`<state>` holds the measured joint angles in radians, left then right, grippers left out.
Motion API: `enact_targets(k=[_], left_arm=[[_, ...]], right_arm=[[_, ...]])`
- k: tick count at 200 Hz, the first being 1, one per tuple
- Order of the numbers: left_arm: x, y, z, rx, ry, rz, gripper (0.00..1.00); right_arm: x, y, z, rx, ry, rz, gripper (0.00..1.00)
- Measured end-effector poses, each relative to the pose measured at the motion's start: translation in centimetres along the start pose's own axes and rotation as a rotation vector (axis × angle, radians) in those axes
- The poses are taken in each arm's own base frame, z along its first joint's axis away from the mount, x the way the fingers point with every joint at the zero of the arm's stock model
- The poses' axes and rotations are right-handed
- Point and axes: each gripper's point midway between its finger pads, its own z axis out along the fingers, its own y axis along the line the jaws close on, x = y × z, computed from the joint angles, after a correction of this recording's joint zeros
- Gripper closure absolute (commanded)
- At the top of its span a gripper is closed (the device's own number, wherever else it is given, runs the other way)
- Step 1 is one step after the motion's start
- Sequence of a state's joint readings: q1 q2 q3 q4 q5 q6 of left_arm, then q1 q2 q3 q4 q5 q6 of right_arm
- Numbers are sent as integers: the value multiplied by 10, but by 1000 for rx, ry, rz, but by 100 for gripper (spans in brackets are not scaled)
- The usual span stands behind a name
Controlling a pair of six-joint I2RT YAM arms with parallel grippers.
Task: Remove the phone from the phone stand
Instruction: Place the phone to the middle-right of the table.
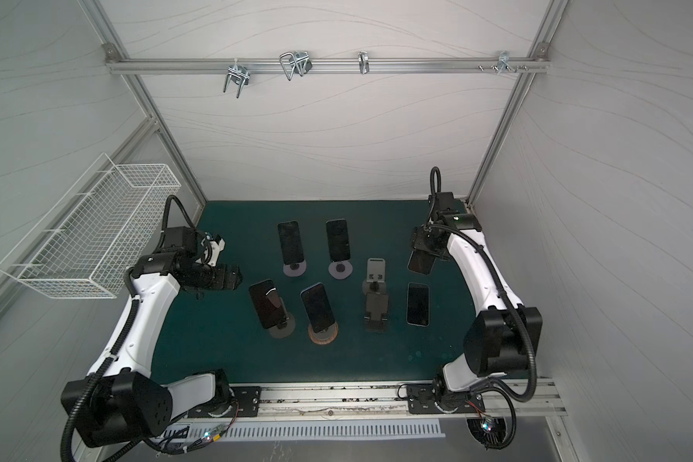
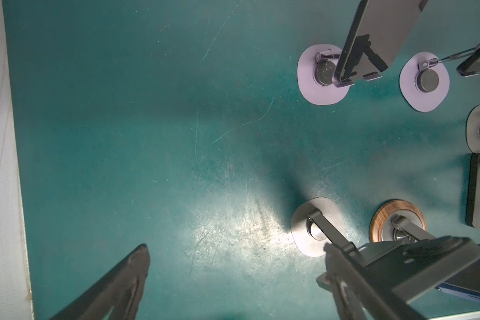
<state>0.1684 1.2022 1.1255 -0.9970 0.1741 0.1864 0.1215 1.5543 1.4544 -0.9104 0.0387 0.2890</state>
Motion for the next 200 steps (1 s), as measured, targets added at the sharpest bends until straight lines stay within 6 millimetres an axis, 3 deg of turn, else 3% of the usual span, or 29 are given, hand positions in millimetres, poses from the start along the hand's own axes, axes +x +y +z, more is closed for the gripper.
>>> enact_targets(k=[40, 125, 200], left_arm=[[0, 0, 0, 0, 0, 1, 0], [1, 0, 5, 4, 18, -2, 0], [1, 1, 7, 4, 27, 0, 0]], right_arm=[[-9, -11, 41, 25, 53, -5, 36], [-15, -12, 116, 38, 174, -85, 35], [7, -27, 161, 92, 289, -131, 32]])
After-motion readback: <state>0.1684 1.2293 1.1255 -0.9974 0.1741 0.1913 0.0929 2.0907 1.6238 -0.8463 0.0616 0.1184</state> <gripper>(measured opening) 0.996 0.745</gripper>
